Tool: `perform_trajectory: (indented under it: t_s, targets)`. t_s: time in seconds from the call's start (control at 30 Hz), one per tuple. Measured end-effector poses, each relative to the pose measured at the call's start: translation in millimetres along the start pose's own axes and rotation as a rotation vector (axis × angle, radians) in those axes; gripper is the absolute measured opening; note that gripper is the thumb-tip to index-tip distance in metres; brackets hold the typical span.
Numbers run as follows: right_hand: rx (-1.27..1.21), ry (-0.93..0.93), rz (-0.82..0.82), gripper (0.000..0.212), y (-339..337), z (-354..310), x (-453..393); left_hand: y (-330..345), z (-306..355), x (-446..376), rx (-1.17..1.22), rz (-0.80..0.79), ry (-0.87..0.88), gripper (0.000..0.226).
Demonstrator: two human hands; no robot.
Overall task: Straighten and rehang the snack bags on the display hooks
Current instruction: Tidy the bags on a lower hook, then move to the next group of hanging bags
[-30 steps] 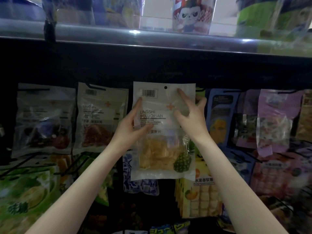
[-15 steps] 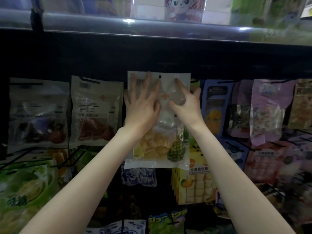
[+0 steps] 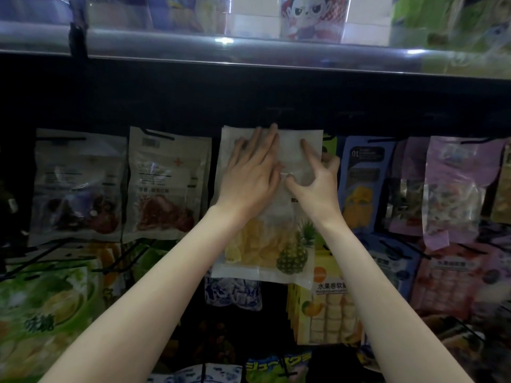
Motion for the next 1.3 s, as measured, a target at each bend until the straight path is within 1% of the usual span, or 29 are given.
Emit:
perform_trajectory:
  t_s: [0.07,0.13,0.27,0.37,0.43,0.5,0.57,0.6,0.67,0.73,0.8,0.83,0.9,0.97,1.0,1.03,1.07,1.13,1.2,1.3]
  targets:
    - [0.003,0.020,-0.017,0.064,0,4,-2,2,-2,1,0.014,-0.007,-0.004,0.058]
    - [0.068,0.031,-0.048,0.064,4,6,-7,10,-8,5,0.017,-0.035,-0.060,0.057]
    - [0.267,0.046,-0.093,0.064,19,13,-22,47,-23,31,0.070,-0.195,-0.174,0.051]
    - [0.370,0.106,-0.118,0.063,37,28,-33,68,-30,59,0.100,-0.308,-0.195,0.056]
    - [0.456,0.131,-0.088,0.064,51,35,-39,77,-37,81,0.074,-0.416,-0.200,0.061]
    - [0.566,0.169,-0.020,0.066,60,39,-41,81,-49,110,0.066,-0.503,-0.241,0.059]
    - [0.625,0.204,0.006,0.070,66,42,-29,77,-62,140,0.050,-0.492,-0.293,0.056]
    - [0.614,0.180,0.013,0.069,68,40,-17,71,-68,155,0.049,-0.459,-0.323,0.055]
    - [0.498,0.076,-0.012,0.058,73,33,17,57,-75,182,0.057,-0.373,-0.364,0.052]
    - [0.340,0.023,-0.118,0.044,84,33,55,43,-77,206,0.049,-0.315,-0.364,0.046]
    - [0.213,0.001,-0.226,0.035,97,33,93,28,-72,226,0.032,-0.281,-0.340,0.039]
    - [0.168,-0.030,-0.263,0.032,102,29,111,21,-69,236,0.022,-0.270,-0.314,0.042]
    - [0.127,-0.132,-0.356,0.029,120,17,142,2,-66,251,-0.030,-0.243,-0.276,0.043]
    - [0.170,-0.189,-0.507,0.031,151,13,164,-17,-76,264,-0.099,-0.236,-0.292,0.042]
    - [0.207,-0.162,-0.584,0.035,170,18,168,-24,-85,272,-0.108,-0.249,-0.326,0.043]
    - [0.240,-0.093,-0.653,0.040,189,28,169,-28,-95,279,-0.098,-0.265,-0.364,0.045]
    - [0.264,0.004,-0.715,0.046,207,42,168,-29,-103,287,-0.068,-0.298,-0.393,0.047]
    - [0.244,0.221,-0.798,0.060,240,66,166,-25,-111,300,-0.004,-0.377,-0.385,0.052]
    - [0.134,0.420,-0.789,0.067,266,79,162,-23,-113,307,0.044,-0.416,-0.351,0.057]
    - [0.039,0.648,-0.714,0.064,301,97,157,-24,-114,309,0.086,-0.410,-0.331,0.064]
Point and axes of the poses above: each hand's wrist, its own x-axis away from the middle knuckle, its own y-axis out of the palm, z = x × y, the point moved 9 cm from there along -x, towards the middle knuckle, and after that the axes turned 13 degrees about y, right-handed, at the moved point
